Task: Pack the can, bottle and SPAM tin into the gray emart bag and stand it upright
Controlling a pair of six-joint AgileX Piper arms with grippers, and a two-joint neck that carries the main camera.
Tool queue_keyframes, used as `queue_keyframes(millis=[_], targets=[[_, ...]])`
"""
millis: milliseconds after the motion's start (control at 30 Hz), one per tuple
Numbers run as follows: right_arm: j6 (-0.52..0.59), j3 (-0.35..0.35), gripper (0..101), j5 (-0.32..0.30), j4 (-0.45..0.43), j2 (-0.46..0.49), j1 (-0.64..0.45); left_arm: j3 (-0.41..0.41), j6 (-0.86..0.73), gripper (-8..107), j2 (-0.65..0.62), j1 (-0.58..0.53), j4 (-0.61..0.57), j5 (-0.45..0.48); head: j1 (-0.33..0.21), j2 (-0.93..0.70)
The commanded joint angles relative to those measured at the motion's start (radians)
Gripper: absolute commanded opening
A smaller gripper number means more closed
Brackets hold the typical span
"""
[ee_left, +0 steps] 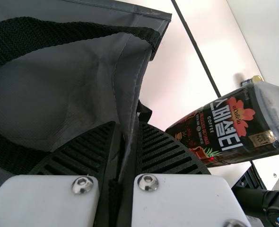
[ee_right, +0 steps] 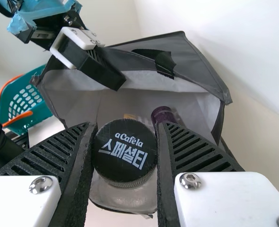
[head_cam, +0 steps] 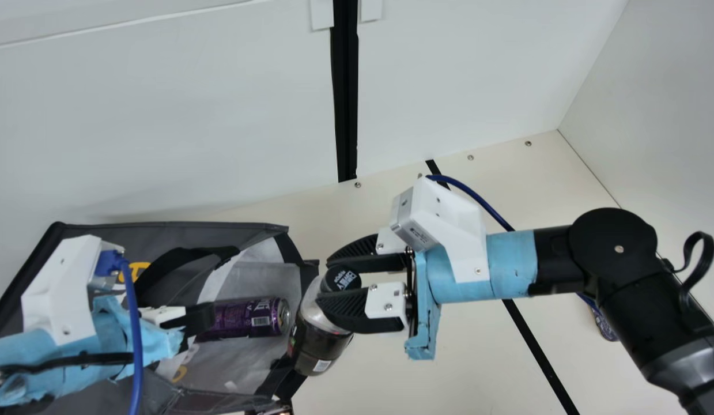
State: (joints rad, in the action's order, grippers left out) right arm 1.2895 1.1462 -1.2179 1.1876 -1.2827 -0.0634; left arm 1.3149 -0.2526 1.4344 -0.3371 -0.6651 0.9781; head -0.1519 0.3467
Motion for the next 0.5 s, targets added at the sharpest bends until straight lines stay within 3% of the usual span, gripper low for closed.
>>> queue_keyframes(millis=[0, 467], targets=[[0.009, -0.001, 0, -0.002, 0.011, -0.009, 0.001, 0.0, 0.0, -8, 0.0, 0.0, 0.0, 0.0, -0.023, 0.002], [0.063, 0.011, 0, -0.002, 0.076, -0.089, 0.015, 0.0, 0.0, -8, 0.0, 0.0, 0.0, 0.0, -0.023, 0.002]])
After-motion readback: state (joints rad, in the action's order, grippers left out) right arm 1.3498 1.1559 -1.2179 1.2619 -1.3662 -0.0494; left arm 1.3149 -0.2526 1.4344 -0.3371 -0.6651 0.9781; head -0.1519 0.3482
